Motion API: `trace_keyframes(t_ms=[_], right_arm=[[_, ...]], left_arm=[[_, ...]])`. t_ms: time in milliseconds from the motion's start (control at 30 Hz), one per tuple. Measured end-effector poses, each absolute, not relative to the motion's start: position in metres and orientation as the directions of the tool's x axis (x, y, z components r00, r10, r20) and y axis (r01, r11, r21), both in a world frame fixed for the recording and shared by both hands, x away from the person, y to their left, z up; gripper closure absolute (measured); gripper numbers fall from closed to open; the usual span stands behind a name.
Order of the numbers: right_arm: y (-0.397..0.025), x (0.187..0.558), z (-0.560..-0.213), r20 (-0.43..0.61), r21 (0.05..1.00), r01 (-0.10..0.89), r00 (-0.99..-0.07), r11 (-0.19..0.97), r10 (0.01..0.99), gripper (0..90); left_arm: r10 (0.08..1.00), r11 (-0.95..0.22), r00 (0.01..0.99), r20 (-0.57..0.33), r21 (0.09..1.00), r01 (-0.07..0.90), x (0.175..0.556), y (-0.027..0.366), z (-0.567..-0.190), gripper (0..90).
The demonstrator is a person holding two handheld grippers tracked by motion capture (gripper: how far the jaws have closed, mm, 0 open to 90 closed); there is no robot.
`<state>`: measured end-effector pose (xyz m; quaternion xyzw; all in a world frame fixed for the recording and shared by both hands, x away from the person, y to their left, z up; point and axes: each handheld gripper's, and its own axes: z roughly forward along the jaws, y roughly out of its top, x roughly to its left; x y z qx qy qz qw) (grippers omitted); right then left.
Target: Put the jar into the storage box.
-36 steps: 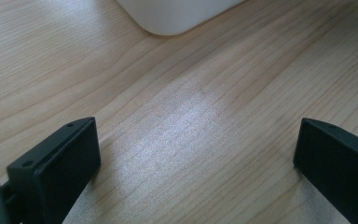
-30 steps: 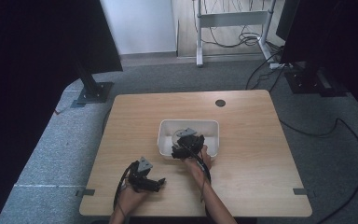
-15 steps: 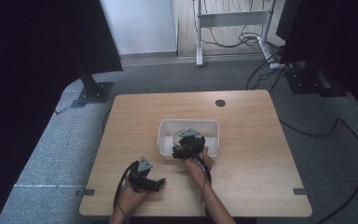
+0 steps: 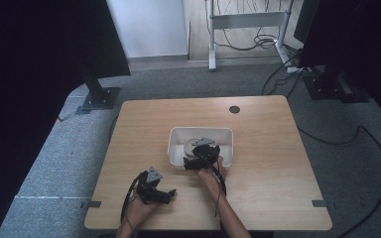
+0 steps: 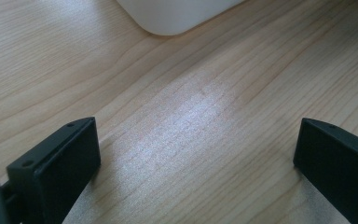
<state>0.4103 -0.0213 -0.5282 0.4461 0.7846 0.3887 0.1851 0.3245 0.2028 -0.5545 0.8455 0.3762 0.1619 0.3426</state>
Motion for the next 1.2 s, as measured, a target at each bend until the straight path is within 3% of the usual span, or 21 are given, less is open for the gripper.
trace_keyframes(t_ms=[1200], right_arm=[[-0.036,0.388,-0.505,-0.012,0.797,0.477,-0.600,0.370,0.800,3.1]], left_arm=[[0.747,-0.481,0.664,0.016,0.702,0.525,0.325,0.203,-0.555,0.3]])
